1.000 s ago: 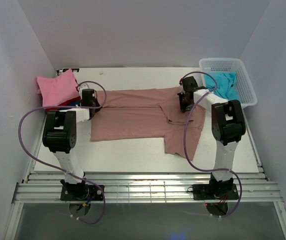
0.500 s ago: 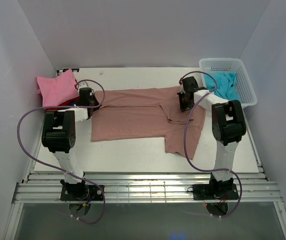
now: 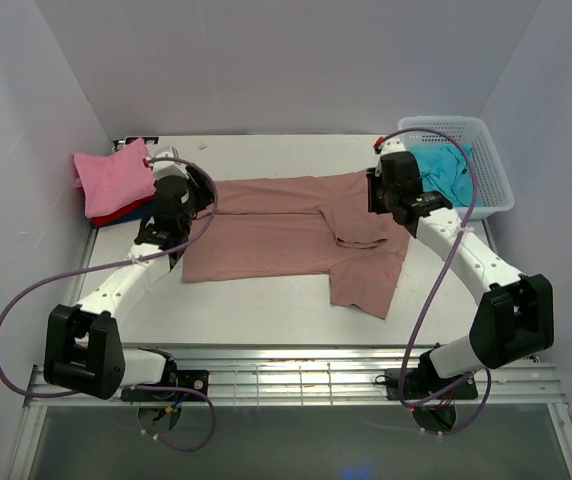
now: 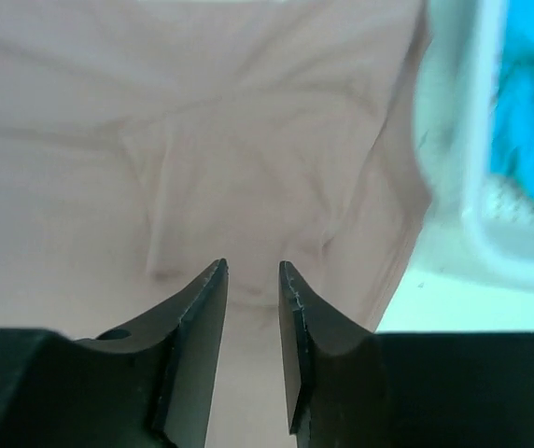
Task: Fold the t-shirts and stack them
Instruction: Grap the side of the flattened tshirt closest away from the robot with both arms
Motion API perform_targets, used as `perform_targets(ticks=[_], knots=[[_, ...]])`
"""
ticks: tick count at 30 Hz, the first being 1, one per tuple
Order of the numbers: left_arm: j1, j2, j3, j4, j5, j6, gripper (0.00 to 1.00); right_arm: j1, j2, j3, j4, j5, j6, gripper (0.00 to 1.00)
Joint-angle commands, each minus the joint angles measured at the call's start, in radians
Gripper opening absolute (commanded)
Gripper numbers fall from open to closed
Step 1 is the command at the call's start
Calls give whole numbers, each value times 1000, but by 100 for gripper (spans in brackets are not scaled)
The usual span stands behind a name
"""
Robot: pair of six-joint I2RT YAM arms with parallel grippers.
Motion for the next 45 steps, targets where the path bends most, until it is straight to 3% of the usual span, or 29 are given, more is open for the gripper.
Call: perform_targets(ticks=[1, 7, 14, 45], knots=[[-41, 1, -138, -278, -80, -81, 66, 97, 21, -128, -206, 134, 95, 39], [-62, -24, -264, -367, -109, -144, 61, 200, -103, -306, -199, 141, 218, 44], [-67, -126, -306, -452, -160, -186, 60, 282, -211, -374, -256, 179, 291, 48], [-79, -44, -258, -596, -253, -247, 58, 331, -268, -543, -332, 168, 403, 47]])
